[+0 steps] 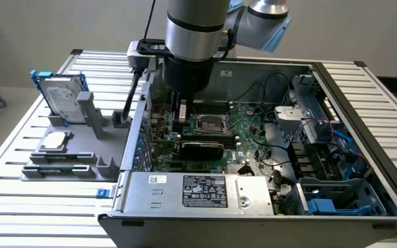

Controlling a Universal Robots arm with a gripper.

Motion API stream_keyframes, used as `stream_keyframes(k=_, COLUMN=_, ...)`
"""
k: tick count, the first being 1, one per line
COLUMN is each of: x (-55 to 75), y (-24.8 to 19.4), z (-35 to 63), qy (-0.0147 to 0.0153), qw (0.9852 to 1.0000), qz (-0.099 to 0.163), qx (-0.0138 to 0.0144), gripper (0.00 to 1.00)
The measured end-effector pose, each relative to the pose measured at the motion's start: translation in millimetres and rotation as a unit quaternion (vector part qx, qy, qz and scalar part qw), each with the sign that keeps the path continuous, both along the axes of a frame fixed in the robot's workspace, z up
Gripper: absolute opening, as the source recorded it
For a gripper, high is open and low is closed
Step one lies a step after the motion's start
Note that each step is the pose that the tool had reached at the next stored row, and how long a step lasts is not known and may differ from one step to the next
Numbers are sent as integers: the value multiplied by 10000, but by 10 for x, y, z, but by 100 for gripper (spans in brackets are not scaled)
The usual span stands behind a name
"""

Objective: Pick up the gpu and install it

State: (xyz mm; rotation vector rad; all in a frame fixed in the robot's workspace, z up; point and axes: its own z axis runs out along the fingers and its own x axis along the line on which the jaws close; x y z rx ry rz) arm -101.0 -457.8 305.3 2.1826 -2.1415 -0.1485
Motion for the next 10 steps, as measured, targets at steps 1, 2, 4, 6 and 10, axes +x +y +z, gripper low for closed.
stream_keyframes(k=1, x=38, y=-1, z=17, qy=0, qw=10000, qz=-1, qx=9, gripper=11)
stream_keyframes(k=2, x=62, y=-2, z=35, qy=0, qw=10000, qz=0, qx=17, gripper=11)
stream_keyframes(k=4, x=65, y=-6, z=44, qy=1, qw=10000, qz=-1, qx=28, gripper=11)
stream_keyframes(k=6, x=66, y=-6, z=44, qy=0, qw=10000, qz=-1, qx=28, gripper=11)
stream_keyframes(k=10, x=66, y=-6, z=45, qy=1, qw=10000, qz=-1, qx=28, gripper=11)
